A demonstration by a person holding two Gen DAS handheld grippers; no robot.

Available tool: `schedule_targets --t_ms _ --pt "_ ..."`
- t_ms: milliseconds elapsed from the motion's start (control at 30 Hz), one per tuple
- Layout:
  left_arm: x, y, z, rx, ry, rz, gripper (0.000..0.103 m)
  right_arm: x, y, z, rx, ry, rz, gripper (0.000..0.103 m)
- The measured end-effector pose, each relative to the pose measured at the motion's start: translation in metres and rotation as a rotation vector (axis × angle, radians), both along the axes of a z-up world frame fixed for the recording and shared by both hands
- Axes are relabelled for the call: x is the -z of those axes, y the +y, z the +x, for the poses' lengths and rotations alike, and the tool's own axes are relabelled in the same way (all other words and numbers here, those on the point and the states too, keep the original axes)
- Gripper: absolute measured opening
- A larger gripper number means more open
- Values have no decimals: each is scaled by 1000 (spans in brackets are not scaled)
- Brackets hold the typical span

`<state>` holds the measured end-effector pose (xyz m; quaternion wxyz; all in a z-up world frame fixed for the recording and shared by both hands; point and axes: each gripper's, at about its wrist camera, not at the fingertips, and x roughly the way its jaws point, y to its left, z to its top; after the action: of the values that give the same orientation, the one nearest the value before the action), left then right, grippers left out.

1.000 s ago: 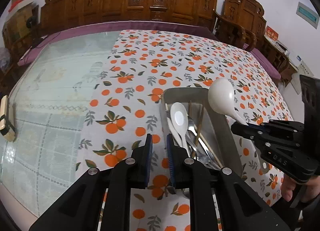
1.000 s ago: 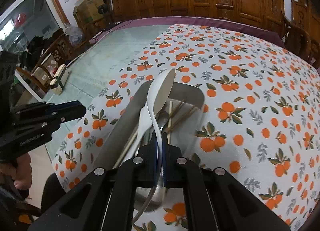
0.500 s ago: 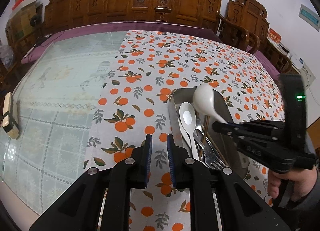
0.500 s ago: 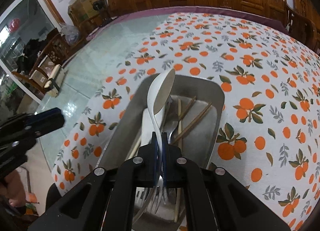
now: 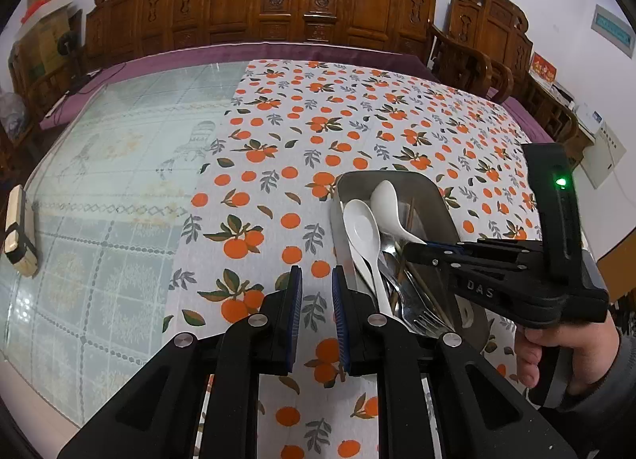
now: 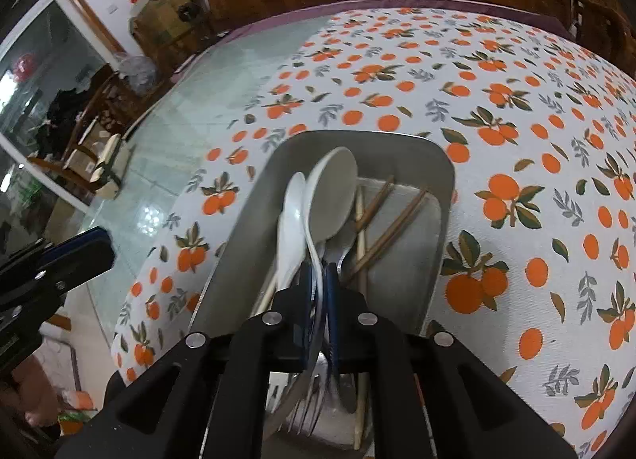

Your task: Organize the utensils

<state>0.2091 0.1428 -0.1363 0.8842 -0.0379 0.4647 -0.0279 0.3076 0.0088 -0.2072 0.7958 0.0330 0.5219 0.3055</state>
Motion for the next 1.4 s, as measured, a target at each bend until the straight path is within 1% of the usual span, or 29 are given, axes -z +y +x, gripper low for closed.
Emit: schedule_targets --t_ms 67,133,367,433,467,500,567,600,633,667,700,733,767,800,833,867,900,933,1000,1033,1100,1133,1233,1400 --pt "0 0 0 0 0 1 14 -3 -1 -2 -4 -6 7 12" --pt "0 -1 -1 0 -1 2 14 -5 -2 -4 -11 -14 6 18" --pt "-8 -8 -9 -2 -18 14 15 -20 -14 -17 -14 -74 -9 18" --pt "-13 -12 -13 -4 -29 20 18 -29 -21 -25 -11 -105 -12 18" --pt "-16 -14 -17 -5 -39 25 23 -35 -26 -31 -5 -125 -16 18" --pt "-19 -17 -20 -6 -47 29 26 -39 -30 -34 0 -138 -17 18" --pt "-24 -22 -26 -6 -59 32 29 -53 -44 -48 13 -178 -14 19" --pt "-27 -25 -30 -7 -66 34 34 -61 -52 -57 21 -201 -15 21" --pt "-30 -29 -34 -10 -75 36 38 -66 -57 -63 28 -220 -18 28" --pt "-33 -31 -37 -11 -83 36 46 -74 -65 -72 38 -248 -23 31" --pt "-37 -34 -43 -12 -98 37 54 -80 -74 -81 46 -272 -25 37" --pt "-40 -38 -48 -15 -113 40 60 -86 -81 -89 58 -291 -29 44" --pt "-43 -42 -52 -22 -124 45 71 -90 -89 -96 70 -305 -33 48" --pt "-46 -45 -56 -25 -132 46 77 -95 -98 -104 88 -320 -34 56" --pt "-49 -49 -61 -24 -145 46 80 -98 -105 -111 105 -333 -34 65" --pt "-52 -52 -65 -23 -155 46 86 -103 -114 -118 127 -346 -37 69" --pt "-55 -57 -70 -23 -167 50 89 -106 -122 -126 148 -359 -39 74" --pt "-58 -62 -75 -22 -179 59 90 -110 -128 -132 162 -369 -37 80" --pt "-65 -72 -86 -16 -211 81 94 -121 -147 -148 201 -404 -30 85" --pt "-68 -76 -91 -14 -226 86 94 -127 -154 -156 216 -426 -27 91" --pt "-76 -84 -101 -8 -254 82 95 -136 -166 -171 249 -466 -31 99" --pt "-79 -87 -105 -7 -263 78 95 -144 -174 -181 271 -494 -32 100" --pt "-92 -98 -119 -5 -297 71 95 -163 -189 -203 309 -553 -32 100" --pt "-111 -115 -141 2 -346 66 95 -191 -205 -232 348 -624 -29 100"
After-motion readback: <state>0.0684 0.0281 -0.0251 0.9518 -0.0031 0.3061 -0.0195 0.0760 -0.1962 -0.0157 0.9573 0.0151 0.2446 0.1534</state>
